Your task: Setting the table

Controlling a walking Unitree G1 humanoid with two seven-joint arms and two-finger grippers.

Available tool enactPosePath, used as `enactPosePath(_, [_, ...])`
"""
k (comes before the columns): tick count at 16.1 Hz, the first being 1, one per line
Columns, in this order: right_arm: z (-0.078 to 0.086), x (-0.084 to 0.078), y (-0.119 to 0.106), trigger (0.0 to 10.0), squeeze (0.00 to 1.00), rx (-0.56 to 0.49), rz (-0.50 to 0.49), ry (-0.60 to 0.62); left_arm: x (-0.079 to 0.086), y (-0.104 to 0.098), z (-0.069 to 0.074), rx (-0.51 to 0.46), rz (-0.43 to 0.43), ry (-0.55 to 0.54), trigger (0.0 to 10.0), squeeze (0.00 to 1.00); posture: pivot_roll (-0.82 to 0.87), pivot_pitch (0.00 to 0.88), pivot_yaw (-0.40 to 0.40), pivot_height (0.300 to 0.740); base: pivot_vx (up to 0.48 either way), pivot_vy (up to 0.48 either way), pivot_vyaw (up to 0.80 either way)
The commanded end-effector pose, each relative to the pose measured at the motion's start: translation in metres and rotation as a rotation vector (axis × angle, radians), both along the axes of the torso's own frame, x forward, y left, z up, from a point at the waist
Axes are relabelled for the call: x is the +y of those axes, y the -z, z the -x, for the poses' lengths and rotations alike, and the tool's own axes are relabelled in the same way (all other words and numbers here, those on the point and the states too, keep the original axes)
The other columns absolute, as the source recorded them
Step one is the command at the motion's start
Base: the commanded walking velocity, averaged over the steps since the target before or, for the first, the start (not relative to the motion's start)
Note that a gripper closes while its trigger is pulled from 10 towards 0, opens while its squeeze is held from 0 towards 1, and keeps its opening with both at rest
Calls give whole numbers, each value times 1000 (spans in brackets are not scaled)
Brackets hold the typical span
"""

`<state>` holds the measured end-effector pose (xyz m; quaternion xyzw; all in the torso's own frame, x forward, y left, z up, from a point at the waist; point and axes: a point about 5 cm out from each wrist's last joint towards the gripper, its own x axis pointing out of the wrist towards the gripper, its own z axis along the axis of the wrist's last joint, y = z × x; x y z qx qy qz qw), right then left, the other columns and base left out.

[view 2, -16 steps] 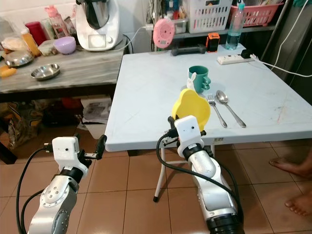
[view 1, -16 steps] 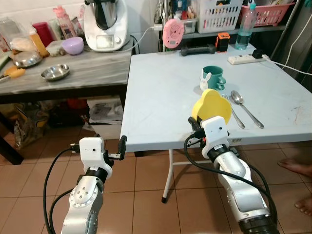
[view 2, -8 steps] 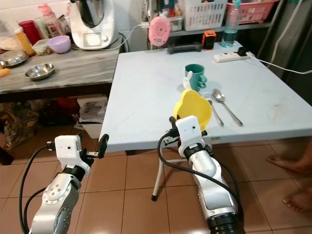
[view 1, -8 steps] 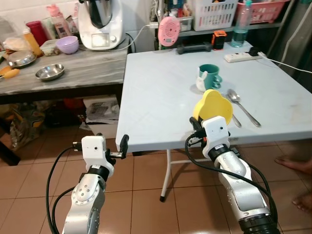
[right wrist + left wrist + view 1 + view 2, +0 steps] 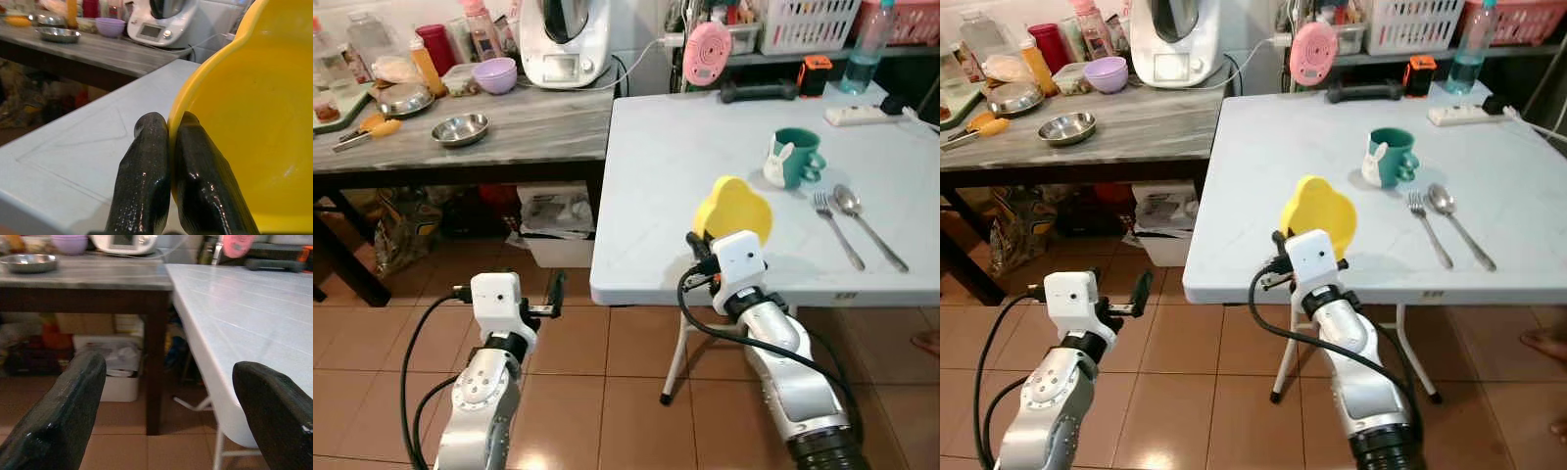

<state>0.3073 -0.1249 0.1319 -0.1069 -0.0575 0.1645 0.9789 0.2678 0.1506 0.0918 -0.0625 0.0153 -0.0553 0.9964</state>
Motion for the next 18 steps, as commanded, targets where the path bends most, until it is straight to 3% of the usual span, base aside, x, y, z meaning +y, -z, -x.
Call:
enactPosePath(1, [-1,1,-3,10000,0,-14,-6,0,3,2,0,16,-3,-8,10000,0,-147,0,99,740,0,334,0])
enactPosePath(18, [-2,1,-3,10000,0,-20,-6,2,-2,3,-1,29,4,6,10000,0,-152,0,102,740,0,456,0])
